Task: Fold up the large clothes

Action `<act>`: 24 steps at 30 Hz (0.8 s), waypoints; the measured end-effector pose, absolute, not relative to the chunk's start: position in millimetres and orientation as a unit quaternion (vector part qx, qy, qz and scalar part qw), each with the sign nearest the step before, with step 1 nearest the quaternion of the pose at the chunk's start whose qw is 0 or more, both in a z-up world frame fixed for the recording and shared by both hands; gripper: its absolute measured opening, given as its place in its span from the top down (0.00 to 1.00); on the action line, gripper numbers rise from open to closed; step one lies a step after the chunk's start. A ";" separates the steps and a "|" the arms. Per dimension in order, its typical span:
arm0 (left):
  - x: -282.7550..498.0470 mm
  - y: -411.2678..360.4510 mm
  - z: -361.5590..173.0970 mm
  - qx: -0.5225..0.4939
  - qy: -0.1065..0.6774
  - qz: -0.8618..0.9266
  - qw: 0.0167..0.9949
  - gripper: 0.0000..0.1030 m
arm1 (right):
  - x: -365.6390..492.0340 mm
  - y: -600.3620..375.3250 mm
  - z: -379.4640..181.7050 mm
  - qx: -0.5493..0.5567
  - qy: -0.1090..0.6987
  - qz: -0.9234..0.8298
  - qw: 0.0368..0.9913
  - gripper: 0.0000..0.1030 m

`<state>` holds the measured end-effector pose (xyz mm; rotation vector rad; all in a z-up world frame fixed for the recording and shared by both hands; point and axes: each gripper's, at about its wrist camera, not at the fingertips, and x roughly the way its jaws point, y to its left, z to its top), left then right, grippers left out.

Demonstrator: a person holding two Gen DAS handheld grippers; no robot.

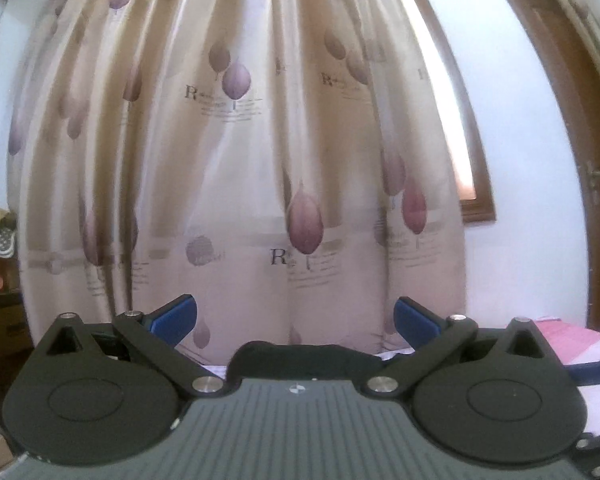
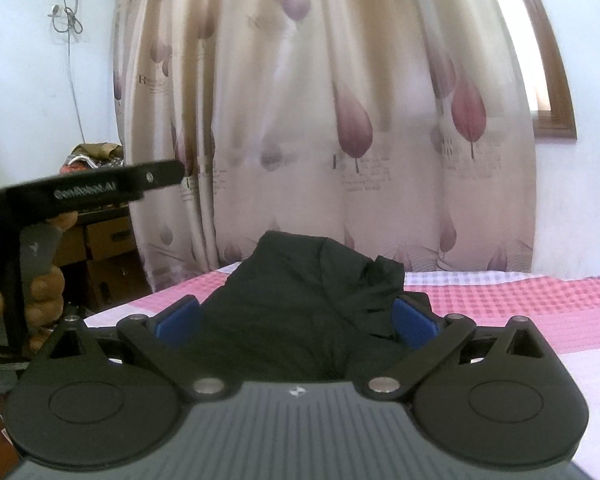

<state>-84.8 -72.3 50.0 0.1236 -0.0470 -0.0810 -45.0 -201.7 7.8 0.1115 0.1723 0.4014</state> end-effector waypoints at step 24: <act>-53.7 -52.7 29.4 0.002 0.102 -0.018 0.995 0.00 | -42.6 -196.9 4.8 0.059 0.118 0.173 0.976 0.00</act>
